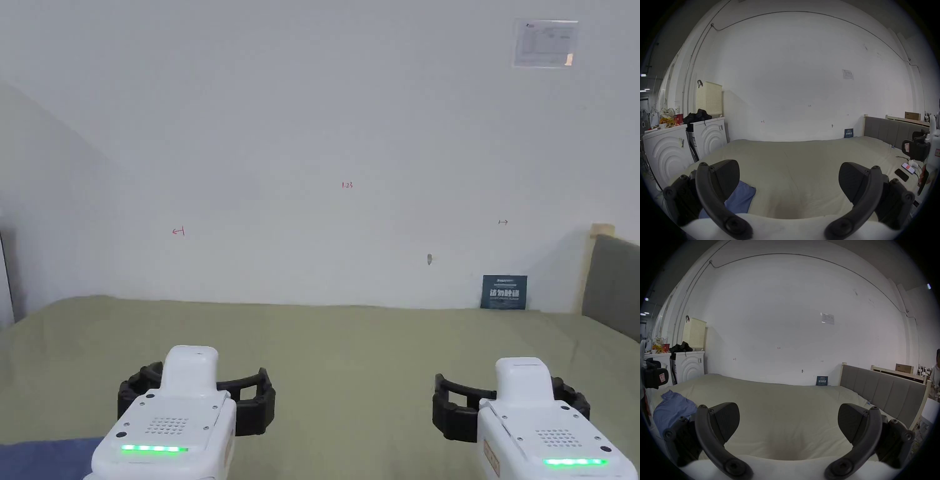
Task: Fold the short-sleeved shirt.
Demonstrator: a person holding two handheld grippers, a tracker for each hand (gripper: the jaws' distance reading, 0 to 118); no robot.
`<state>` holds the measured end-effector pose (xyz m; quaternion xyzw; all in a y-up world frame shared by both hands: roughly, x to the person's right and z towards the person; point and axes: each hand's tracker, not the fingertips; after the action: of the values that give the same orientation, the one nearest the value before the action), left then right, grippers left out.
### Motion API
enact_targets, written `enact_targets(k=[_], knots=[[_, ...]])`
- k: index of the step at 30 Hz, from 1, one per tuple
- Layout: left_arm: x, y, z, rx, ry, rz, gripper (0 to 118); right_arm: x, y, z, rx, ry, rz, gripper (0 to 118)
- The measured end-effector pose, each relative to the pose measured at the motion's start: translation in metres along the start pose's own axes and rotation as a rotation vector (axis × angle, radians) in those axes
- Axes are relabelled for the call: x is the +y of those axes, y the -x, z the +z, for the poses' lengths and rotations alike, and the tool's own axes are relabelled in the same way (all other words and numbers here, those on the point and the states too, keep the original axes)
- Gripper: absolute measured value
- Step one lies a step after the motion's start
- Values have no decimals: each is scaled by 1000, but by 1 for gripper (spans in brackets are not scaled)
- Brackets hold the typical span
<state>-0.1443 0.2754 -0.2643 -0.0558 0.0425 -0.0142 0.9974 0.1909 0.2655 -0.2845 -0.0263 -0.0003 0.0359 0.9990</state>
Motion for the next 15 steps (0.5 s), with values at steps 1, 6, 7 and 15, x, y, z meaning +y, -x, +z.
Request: enact_targets(k=[1,6,7,15], knots=[[0,0,1,-1,-5,-1,118,0,0,0,-4,-4,5,118],[2,-2,3,3,-27,-18,118,0,-1,-1,4,12,18,118],[3,-1,3,-3,-34,-3,118,-1,0,-2,0,17,20,118],[4,3,3,5,-35,32,118,-2,-3,-5,1,51,-17,118]])
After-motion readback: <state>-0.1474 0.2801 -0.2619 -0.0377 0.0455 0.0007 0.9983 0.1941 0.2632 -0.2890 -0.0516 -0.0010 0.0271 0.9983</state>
